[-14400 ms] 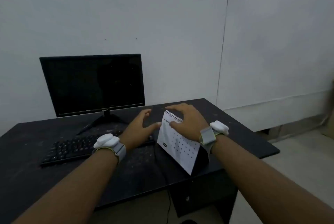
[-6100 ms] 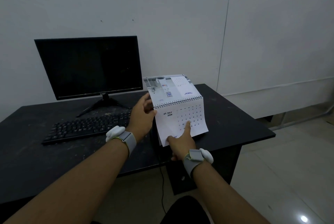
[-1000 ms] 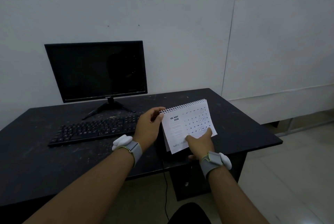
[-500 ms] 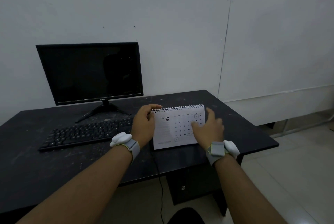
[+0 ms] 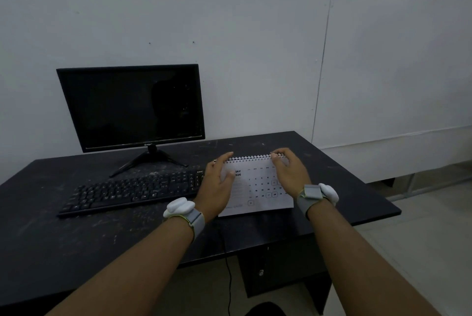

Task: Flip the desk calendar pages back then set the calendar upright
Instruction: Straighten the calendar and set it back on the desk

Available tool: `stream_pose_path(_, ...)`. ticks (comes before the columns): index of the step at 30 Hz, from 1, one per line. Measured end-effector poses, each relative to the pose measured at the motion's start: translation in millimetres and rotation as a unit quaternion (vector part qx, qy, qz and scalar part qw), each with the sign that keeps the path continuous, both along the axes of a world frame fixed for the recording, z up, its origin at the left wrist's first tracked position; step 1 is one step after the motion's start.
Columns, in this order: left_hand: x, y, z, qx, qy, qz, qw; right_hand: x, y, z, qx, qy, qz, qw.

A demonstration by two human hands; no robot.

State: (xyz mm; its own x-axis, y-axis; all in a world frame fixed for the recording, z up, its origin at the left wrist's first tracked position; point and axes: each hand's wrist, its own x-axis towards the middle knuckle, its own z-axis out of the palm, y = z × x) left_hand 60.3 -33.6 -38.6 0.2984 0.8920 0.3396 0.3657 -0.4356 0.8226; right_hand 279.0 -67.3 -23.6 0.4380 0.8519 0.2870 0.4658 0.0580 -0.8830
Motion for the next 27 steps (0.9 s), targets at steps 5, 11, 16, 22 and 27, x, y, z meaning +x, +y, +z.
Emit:
stream_pose_path(5, 9, -3, -3, -0.020, -0.023, -0.007, 1.000, 0, 2, -3, 0.002, -0.005, 0.003, 1.000)
stream_pose_path(11, 14, 0, -5, -0.016, -0.040, 0.002, 0.999, -2, 6, -7, 0.012, -0.006, -0.009, 1.000)
stream_pose_path(16, 18, 18, 0, -0.011, -0.025, -0.003, 1.000, 0, 23, 0, 0.030, -0.024, -0.013, 0.999)
stream_pose_path(22, 28, 62, 16, -0.010, -0.030, 0.013, 0.999, 7, 73, 19, 0.045, -0.039, -0.006, 0.998)
stream_pose_path(27, 37, 108, 24, -0.001, -0.033, 0.025, 0.999, 14, 120, 28, 0.059, -0.030, -0.004, 0.998)
